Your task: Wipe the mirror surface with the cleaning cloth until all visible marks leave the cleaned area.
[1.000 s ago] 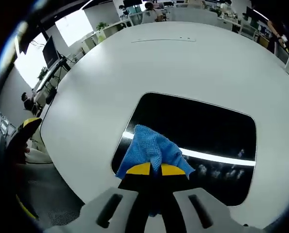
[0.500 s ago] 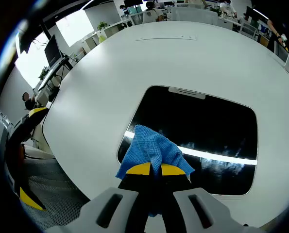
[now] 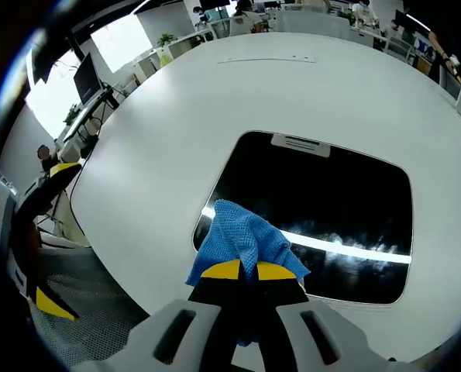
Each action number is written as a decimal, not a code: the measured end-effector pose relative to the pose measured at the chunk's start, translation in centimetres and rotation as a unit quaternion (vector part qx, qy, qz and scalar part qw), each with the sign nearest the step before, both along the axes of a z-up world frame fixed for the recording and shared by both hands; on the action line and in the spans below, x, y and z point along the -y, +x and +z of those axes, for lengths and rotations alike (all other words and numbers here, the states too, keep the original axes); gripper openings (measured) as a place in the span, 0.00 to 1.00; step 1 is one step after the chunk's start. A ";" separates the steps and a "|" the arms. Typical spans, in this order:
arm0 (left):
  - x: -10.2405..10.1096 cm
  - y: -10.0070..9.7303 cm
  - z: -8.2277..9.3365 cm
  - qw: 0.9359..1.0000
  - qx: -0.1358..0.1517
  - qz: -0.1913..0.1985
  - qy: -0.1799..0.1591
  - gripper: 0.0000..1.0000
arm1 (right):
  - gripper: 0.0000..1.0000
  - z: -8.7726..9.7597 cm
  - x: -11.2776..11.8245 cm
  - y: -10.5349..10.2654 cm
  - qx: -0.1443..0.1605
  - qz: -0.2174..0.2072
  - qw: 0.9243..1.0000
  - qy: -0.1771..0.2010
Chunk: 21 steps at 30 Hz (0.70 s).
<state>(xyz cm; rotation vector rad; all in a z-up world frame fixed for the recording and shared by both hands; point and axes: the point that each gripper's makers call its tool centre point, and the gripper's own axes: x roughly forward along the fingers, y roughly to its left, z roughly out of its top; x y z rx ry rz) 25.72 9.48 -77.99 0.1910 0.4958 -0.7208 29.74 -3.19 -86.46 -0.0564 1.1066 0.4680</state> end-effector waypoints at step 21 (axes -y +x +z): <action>0.4 0.4 1.3 0.999 0.022 -0.003 -0.037 0.99 | 0.00 0.0 0.7 0.1 -0.002 0.004 1.000 0.003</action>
